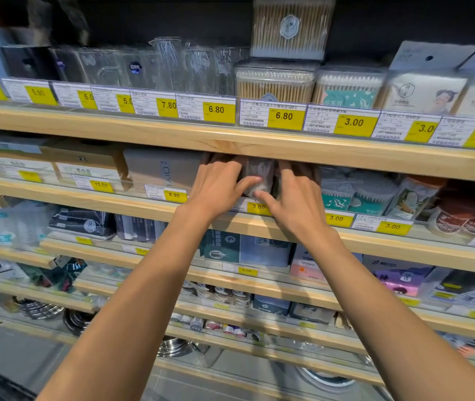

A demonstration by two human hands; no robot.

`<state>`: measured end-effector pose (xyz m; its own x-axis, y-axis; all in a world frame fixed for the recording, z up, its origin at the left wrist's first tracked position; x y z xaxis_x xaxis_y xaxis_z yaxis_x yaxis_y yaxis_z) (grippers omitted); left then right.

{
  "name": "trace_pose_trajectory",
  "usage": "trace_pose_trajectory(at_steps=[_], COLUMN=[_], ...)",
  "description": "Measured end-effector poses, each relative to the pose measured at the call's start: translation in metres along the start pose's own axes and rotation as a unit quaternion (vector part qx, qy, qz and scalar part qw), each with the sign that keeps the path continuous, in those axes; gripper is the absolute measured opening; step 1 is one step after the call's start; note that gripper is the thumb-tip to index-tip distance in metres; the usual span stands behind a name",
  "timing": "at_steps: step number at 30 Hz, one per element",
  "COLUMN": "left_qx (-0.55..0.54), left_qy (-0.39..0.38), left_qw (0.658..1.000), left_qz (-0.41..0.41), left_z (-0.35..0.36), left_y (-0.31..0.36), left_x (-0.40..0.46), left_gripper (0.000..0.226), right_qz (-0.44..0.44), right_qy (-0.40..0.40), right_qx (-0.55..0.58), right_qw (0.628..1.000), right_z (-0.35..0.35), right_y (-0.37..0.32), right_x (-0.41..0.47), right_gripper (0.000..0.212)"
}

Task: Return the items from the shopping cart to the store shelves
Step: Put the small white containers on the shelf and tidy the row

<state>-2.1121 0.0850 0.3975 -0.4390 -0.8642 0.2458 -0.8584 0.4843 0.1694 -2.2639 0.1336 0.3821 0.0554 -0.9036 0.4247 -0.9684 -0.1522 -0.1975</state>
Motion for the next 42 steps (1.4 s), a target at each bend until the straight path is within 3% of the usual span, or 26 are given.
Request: trace_pose_trajectory(at_steps=[7,11,13,18,21,23,27,31,35,39,42], left_qx=[0.054,0.048,0.045,-0.066,-0.153,-0.194,-0.213,-0.201,-0.076,0.060,0.108], left_qy=[-0.052,-0.042,-0.028,0.121,0.239,0.265,0.227,0.139,0.073,0.031,-0.031], left_qw=[0.997,0.998,0.998,0.989,0.959,0.940,0.925,0.930,0.968,0.987,0.990], left_qz=[0.008,-0.019,-0.034,-0.052,0.019,0.098,0.218,0.275,0.228,0.145,0.080], left_z=[0.011,0.013,0.013,0.021,0.037,0.050,0.073,0.093,0.106,0.102,0.098], left_y=[0.000,-0.005,-0.002,0.040,0.094,0.141,0.246,0.349,0.421,0.446,0.447], left_x=[0.013,0.016,0.016,0.004,-0.006,-0.012,-0.015,-0.009,0.011,0.034,0.052], left_gripper=[0.054,0.057,0.060,0.048,0.029,0.015,0.012,0.028,0.056,0.048,0.048], right_qz=[0.034,0.014,-0.006,-0.044,-0.053,-0.029,0.062,0.173,0.226,0.245,0.251], right_qy=[-0.069,-0.051,0.001,0.126,0.205,0.250,0.321,0.322,0.231,0.087,0.064], right_qx=[-0.009,-0.015,-0.015,0.033,0.078,0.100,0.137,0.128,0.107,0.071,0.068], right_qw=[0.997,0.999,1.000,0.991,0.974,0.963,0.935,0.922,0.940,0.963,0.963], right_z=[-0.002,0.000,-0.005,-0.017,-0.032,-0.045,-0.075,-0.114,-0.144,-0.144,-0.148], right_y=[0.006,0.003,0.004,0.027,0.059,0.088,0.166,0.264,0.339,0.364,0.371], right_x=[0.008,0.009,0.003,-0.026,-0.050,-0.072,-0.134,-0.189,-0.202,-0.186,-0.176], right_gripper=[0.033,0.032,0.030,0.024,0.020,0.016,0.009,0.026,0.044,0.051,0.063])
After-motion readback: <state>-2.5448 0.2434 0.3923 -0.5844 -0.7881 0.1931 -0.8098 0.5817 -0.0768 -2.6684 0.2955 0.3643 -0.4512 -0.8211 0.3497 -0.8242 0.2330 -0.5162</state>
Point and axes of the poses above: each hand's wrist, its own x-axis towards the middle knuckle, its own z-axis out of the palm, y = z × x, the point moved 3 cm from there along x, towards the middle knuckle, and after that the axes turned 11 degrees about -y, right-handed, at the moved point
